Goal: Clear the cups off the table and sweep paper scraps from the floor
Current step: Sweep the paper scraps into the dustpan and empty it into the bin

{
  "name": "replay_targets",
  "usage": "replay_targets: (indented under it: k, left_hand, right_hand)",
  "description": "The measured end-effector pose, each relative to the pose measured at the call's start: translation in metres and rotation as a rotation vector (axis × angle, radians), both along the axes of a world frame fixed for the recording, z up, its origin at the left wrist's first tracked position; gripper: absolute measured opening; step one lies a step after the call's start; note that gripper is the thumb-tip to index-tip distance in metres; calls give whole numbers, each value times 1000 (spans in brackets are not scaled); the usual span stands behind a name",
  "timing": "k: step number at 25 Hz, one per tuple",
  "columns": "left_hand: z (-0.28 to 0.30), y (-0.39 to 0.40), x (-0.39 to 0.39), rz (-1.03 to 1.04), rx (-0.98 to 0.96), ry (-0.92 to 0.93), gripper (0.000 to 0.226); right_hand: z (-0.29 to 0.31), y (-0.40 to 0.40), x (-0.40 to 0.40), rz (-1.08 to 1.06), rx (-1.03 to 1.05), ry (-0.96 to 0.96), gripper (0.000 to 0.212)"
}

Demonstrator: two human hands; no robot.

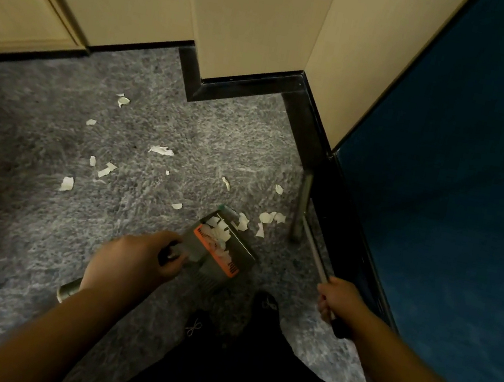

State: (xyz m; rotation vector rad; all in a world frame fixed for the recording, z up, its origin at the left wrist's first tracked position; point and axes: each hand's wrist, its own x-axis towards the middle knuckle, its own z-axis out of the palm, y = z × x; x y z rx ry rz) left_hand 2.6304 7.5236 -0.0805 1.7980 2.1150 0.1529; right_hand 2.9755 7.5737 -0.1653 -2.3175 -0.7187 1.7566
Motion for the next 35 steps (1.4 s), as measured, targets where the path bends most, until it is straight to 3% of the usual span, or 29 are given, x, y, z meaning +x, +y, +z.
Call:
replay_targets:
  k: [6,10,14,20,22,28,35]
  left_hand:
    - [5,17,15,78,31,-20,30]
    - [15,20,21,208,30,-29,29]
    - [22,22,22,339,28,-31,26]
    - [25,16,27,516,45,-5,32]
    - [24,16,27,538,57,1,31]
    - [17,20,24,637,96,30,29]
    - [2,3,4,711,39,29,28]
  right_hand:
    - [-33,55,24,107,-113,27,26]
    - [-39,86,-15,165,-211,85,23]
    - [-30,112,-69,267,-253,147,34]
    - [-22,164,-114,181,-333,278,29]
    - [-20,180,-118,186,-329,306,23]
    - [-19,200,-98,617,-97,182,11]
    - [-15,200,-101,538,-142,148,12]
